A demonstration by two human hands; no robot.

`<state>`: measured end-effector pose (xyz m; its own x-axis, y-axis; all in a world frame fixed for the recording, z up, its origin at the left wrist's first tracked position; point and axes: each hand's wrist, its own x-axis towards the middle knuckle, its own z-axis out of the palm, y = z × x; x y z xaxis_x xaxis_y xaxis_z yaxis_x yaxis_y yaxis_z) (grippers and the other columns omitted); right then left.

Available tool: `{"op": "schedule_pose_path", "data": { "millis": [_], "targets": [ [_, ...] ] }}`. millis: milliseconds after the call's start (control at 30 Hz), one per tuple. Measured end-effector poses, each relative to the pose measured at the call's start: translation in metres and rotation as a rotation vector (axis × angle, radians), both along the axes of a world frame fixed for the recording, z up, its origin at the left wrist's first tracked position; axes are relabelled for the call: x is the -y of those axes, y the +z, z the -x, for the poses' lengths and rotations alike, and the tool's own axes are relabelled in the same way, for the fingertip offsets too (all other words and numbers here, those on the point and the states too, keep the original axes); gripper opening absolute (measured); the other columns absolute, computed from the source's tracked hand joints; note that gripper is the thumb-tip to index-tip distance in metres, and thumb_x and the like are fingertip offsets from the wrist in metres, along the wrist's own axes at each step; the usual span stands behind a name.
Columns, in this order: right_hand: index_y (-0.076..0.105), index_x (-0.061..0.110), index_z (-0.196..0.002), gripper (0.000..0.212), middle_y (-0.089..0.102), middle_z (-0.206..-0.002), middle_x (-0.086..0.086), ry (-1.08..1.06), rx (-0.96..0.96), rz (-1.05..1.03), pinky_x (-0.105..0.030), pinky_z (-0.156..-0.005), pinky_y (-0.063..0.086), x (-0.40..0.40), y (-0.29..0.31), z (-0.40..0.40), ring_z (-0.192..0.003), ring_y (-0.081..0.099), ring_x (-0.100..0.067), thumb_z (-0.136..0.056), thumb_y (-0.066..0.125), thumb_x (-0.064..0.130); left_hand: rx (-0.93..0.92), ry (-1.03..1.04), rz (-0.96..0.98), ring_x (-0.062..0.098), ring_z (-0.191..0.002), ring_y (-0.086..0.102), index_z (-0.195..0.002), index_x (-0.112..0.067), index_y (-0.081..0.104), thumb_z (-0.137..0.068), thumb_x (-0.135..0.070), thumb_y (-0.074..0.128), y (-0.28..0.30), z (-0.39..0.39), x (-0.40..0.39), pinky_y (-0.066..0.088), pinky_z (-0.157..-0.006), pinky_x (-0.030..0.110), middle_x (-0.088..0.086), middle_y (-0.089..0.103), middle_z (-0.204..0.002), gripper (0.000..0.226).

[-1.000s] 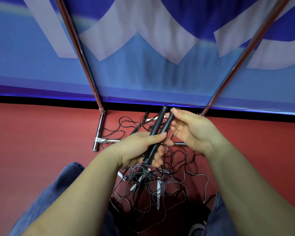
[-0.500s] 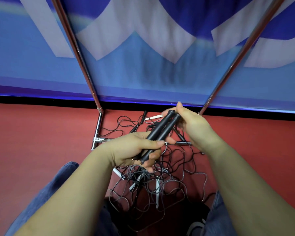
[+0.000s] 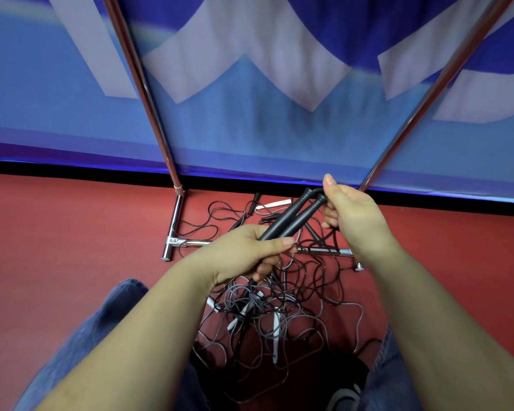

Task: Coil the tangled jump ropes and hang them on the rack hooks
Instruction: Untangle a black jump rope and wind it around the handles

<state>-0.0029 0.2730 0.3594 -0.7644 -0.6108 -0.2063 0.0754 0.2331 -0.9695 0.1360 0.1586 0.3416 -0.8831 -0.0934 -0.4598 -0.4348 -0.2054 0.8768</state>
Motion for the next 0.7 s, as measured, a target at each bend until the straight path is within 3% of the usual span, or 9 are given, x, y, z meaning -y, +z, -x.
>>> {"op": "schedule_pose_path", "data": {
  "millis": [133,233,367,433,467,567,700],
  "targets": [
    [0.046,0.013,-0.067,0.046,0.031,-0.05,0.001,0.093,0.06,-0.044,-0.023,-0.049,0.042,0.005,-0.007,-0.005,-0.04,0.03,-0.009,-0.102,0.03,0.038,-0.013,0.183,-0.086,0.005,-0.043,0.039,-0.082,-0.014,0.054,-0.096,-0.025,0.05,0.003,0.003,0.001,0.041,-0.043,0.018,-0.008,0.042,-0.053,0.018],
    [0.05,0.011,-0.069,0.043,0.04,-0.047,0.001,0.219,0.069,-0.162,-0.028,-0.053,0.045,0.01,-0.014,-0.017,-0.041,0.038,-0.009,-0.103,0.032,0.032,-0.005,0.418,-0.148,0.004,-0.043,0.047,-0.081,-0.014,0.055,-0.097,-0.027,0.049,0.006,0.008,0.003,0.05,-0.046,0.02,-0.003,0.062,-0.068,0.022],
    [0.057,0.012,-0.076,0.045,0.054,-0.049,0.004,0.478,0.019,-0.301,-0.028,-0.071,0.049,0.013,-0.021,-0.038,-0.053,0.06,-0.02,-0.102,0.031,0.037,-0.06,0.582,-0.538,0.006,-0.042,0.052,-0.075,-0.011,0.056,-0.094,-0.027,0.05,0.014,0.01,0.006,0.051,-0.043,0.019,0.009,0.067,-0.095,0.026],
    [0.055,0.017,-0.065,0.051,0.057,-0.049,0.004,0.543,-0.035,-0.369,-0.035,-0.082,0.048,0.013,-0.021,-0.039,-0.069,0.064,-0.029,-0.099,0.032,0.047,-0.134,0.653,-0.77,0.005,-0.039,0.047,-0.072,-0.009,0.056,-0.09,-0.027,0.05,0.02,0.01,0.012,0.045,-0.039,0.013,0.011,0.067,-0.089,0.026],
    [0.054,0.018,-0.061,0.051,0.055,-0.049,0.005,0.553,-0.051,-0.388,-0.036,-0.08,0.047,0.012,-0.019,-0.037,-0.067,0.061,-0.027,-0.097,0.035,0.05,-0.162,0.686,-0.806,0.004,-0.039,0.044,-0.072,-0.01,0.055,-0.092,-0.028,0.048,0.021,0.009,0.016,0.041,-0.037,0.011,0.008,0.064,-0.082,0.028],
    [0.052,0.02,-0.058,0.045,0.046,-0.048,0.003,0.556,-0.054,-0.397,-0.036,-0.064,0.04,0.007,-0.012,-0.024,-0.052,0.044,-0.018,-0.092,0.048,0.049,-0.143,0.742,-0.666,0.003,-0.039,0.039,-0.079,-0.012,0.053,-0.098,-0.032,0.044,0.019,0.01,0.023,0.034,-0.034,0.011,0.001,0.051,-0.07,0.029],
    [0.058,0.013,-0.061,0.037,0.045,-0.048,0.005,0.489,-0.279,-0.439,-0.026,-0.055,0.035,-0.006,0.002,-0.014,-0.045,0.038,-0.009,-0.082,0.067,0.042,-0.02,0.675,-0.019,0.007,-0.044,0.038,-0.088,-0.012,0.054,-0.099,-0.028,0.048,0.014,0.008,0.021,0.03,-0.037,0.016,-0.001,0.048,-0.069,0.021]
  ]
}}
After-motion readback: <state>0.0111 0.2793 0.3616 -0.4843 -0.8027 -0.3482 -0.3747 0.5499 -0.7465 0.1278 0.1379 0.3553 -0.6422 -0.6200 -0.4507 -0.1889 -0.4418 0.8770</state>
